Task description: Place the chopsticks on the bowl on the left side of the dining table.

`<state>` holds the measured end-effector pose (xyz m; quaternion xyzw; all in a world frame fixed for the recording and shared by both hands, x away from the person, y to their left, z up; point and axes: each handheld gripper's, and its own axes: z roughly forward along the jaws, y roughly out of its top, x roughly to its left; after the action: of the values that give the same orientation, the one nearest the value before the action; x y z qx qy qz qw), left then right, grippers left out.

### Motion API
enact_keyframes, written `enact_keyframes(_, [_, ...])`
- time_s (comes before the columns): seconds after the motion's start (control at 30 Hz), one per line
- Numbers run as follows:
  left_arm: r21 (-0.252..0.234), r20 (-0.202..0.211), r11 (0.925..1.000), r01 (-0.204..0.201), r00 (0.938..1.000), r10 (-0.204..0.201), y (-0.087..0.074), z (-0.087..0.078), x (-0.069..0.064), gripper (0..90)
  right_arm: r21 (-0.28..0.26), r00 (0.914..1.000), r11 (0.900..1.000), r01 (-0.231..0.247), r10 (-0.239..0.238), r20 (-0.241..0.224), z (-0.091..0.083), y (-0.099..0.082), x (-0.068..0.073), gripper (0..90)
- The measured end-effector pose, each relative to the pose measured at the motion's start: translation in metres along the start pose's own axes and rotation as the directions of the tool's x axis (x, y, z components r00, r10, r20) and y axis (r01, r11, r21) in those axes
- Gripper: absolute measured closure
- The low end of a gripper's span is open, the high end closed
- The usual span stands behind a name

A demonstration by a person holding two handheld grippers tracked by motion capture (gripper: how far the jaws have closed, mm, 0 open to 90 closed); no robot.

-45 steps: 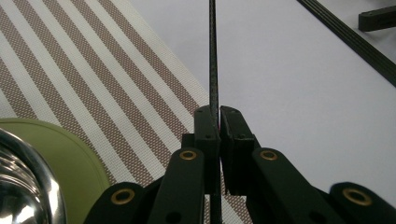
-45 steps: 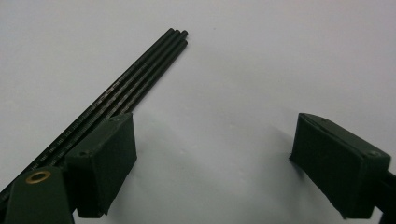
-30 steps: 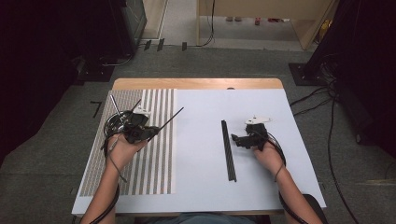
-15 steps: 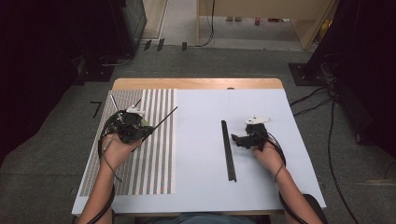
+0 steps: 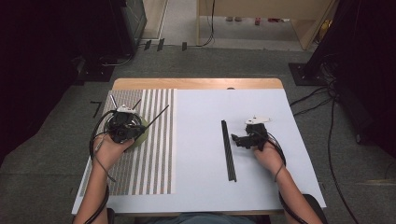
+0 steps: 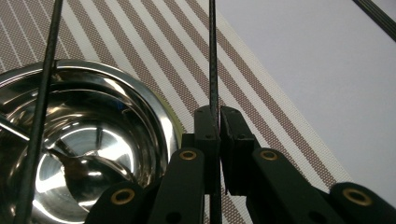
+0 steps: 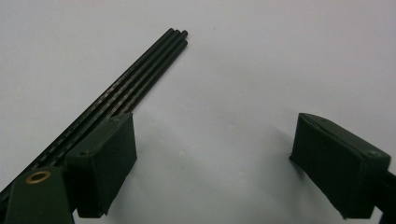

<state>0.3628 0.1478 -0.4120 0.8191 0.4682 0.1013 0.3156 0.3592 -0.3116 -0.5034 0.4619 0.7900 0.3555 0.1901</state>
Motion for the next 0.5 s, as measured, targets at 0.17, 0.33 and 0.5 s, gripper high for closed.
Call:
enact_keyframes(0.17, [0.0, -0.011, 1.0, 0.008, 0.9999, -0.008, -0.002, -0.003, 0.005, 87.7, 0.0, 1.0, 1.0, 0.0, 0.0, 0.0, 0.0, 0.0, 0.0, 13.7])
enact_keyframes(0.33, [0.0, -0.016, 0.9999, 0.011, 0.9998, -0.011, -0.003, -0.004, 0.008, 87.7, 0.0, 1.0, 1.0, 0.0, 0.0, 0.0, 0.0, 0.0, 0.0, 13.7])
enact_keyframes(0.5, [-0.003, -0.022, 0.9999, 0.013, 0.9997, -0.013, -0.005, -0.006, 0.012, 87.7, 0.0, 1.0, 1.0, 0.0, 0.0, 0.0, 0.0, 0.0, 0.0, 13.7])
